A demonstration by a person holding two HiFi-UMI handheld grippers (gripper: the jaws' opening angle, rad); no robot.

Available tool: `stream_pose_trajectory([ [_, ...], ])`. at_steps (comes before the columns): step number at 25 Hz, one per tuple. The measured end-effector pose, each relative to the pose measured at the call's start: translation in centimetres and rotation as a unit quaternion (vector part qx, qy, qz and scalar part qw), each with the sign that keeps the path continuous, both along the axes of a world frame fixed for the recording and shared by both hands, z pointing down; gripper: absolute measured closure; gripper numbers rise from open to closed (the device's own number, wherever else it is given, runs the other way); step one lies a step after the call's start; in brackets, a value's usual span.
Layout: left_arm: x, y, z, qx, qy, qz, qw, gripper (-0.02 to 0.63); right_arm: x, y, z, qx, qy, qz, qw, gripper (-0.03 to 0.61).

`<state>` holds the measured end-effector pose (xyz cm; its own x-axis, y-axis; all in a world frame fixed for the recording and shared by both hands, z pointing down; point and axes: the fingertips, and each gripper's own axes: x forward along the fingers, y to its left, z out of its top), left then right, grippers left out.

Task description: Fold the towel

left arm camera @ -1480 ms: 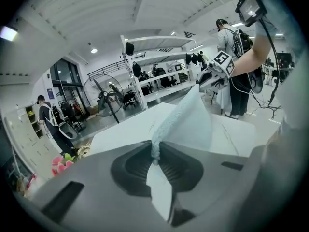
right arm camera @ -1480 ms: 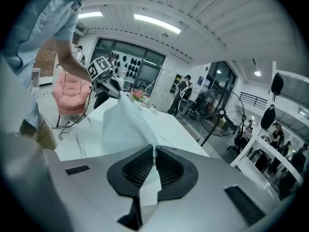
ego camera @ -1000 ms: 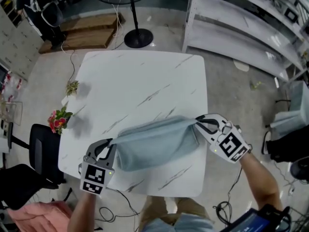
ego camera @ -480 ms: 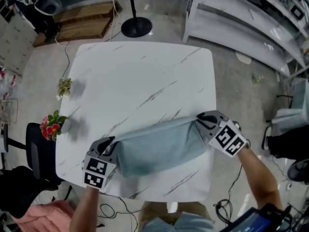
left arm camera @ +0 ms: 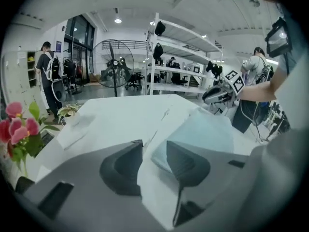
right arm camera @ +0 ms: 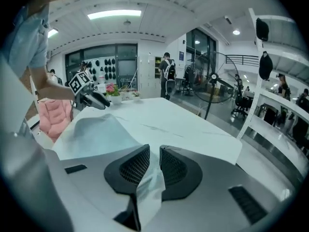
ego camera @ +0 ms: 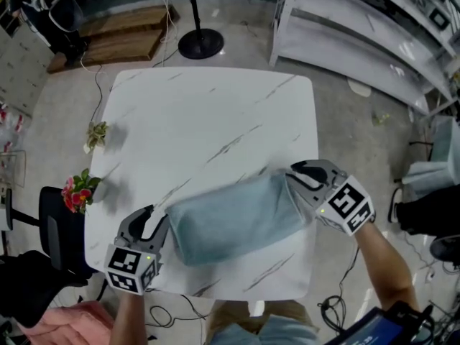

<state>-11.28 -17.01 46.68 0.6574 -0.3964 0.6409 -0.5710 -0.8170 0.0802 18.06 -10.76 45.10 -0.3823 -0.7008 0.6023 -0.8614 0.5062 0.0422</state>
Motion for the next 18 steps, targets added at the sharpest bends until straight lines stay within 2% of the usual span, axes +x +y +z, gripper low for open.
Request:
stream_pose_trajectory([
  [2,1.6,1.1,-0.3,-0.006,0.014,0.01,0.9998,0.462,-2.3,-0.1,0.1,-0.002,-0.01,-0.019,1.0,0.502],
  [3,2.4,1.7,0.2,-0.007,0.008,0.022,0.9997,0.463,-3.0,0.0,0.8,-0.007,-0.009,-0.026,1.0,0.503],
  [7,3.7,2.2,4.1,0.017,-0.061,0.064,0.996,0.474,-1.8,0.4,5.4,-0.046,0.028,-0.023,0.998,0.532],
  [9,3.7,1.9,4.9,0.011,-0.064,0.066,0.9957,0.48,-0.7,0.5,6.8,-0.059,0.04,-0.017,0.997,0.546],
  [13,3.6,1.9,5.1,-0.01,-0.059,0.066,0.9961,0.482,-1.2,0.6,3.9,-0.044,0.016,-0.012,0.999,0.543],
  [16,3.6,1.9,5.2,-0.008,-0.058,0.062,0.9963,0.486,-4.3,2.7,1.5,-0.041,-0.01,-0.043,0.998,0.543],
  [18,3.5,2.1,5.2,-0.019,-0.06,0.06,0.9962,0.488,-5.4,4.7,2.7,-0.057,0.009,-0.06,0.997,0.545],
])
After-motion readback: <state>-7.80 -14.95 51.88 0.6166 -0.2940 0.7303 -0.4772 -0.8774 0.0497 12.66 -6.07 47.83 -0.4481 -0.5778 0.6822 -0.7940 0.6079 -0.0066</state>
